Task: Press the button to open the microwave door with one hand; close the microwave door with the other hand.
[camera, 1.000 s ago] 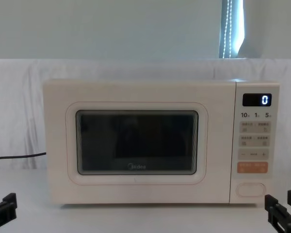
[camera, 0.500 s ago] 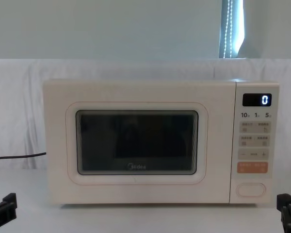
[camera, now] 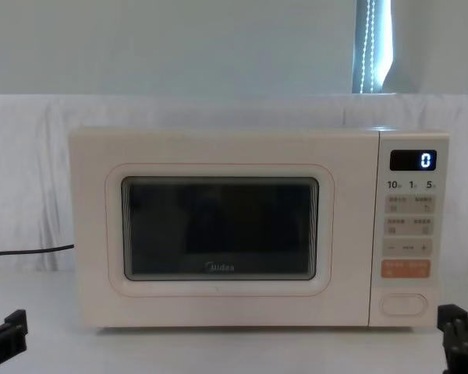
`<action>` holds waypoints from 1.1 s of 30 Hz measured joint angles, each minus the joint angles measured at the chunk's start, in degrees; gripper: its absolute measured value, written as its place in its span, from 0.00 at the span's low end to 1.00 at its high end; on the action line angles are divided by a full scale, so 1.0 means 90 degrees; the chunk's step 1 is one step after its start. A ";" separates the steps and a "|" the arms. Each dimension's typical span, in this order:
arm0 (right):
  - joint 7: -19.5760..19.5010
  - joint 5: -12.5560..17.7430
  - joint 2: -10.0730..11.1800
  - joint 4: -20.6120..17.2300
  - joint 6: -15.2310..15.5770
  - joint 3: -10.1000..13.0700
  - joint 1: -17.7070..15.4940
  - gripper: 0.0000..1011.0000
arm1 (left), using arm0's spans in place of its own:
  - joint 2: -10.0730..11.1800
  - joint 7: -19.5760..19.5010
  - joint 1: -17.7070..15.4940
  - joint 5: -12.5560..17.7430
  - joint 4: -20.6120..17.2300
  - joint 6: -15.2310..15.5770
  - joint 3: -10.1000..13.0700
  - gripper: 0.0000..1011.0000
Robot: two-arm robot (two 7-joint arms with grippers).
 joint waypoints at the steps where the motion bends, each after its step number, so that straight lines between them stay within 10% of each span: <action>1: 0.0027 0.0020 -0.0071 0.0096 0.0015 0.0025 0.0085 0.00 | 0.0000 0.0000 0.0000 0.0000 0.0000 0.0000 0.0000 0.99; 19: 0.0338 0.0209 -0.0594 0.1010 0.0848 0.0476 0.1032 0.00 | 0.0000 0.0000 0.0000 0.0000 0.0000 0.0000 0.0000 0.99; 33: 0.0651 0.0222 -0.0655 0.2222 0.0684 0.0699 0.1988 0.00 | 0.0000 0.0000 0.0000 0.0000 0.0000 0.0000 0.0000 0.99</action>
